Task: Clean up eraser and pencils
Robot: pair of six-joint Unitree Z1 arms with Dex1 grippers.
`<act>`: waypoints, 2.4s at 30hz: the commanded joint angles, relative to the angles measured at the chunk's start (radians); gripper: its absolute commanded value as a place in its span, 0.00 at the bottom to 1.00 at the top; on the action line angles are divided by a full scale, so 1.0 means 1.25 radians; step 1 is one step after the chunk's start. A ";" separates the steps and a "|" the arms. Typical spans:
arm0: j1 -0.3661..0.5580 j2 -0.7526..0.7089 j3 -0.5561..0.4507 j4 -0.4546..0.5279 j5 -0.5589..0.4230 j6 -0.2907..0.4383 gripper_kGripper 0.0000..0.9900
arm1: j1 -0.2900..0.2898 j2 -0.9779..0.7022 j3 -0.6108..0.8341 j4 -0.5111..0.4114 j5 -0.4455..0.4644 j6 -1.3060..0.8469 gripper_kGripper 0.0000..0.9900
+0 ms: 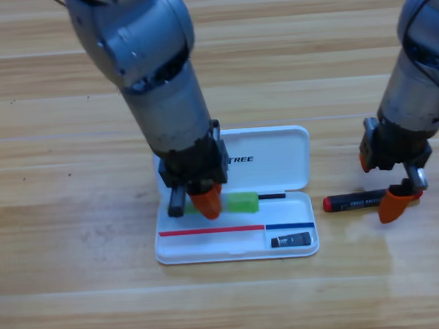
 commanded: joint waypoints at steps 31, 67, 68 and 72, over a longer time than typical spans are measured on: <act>-0.030 0.091 0.017 0.006 -0.014 -0.056 0.00 | -0.012 -0.063 -0.016 0.080 0.014 0.015 0.00; -0.031 0.094 -0.014 0.066 -0.008 -0.066 0.98 | 0.023 -0.105 -0.013 0.133 0.051 0.051 0.00; -0.031 0.094 -0.014 0.066 -0.008 -0.066 0.98 | 0.025 -0.104 -0.015 0.134 0.051 0.051 0.00; -0.031 0.089 -0.014 0.067 -0.007 -0.066 1.00 | 0.031 -0.106 -0.017 0.137 0.051 0.057 0.00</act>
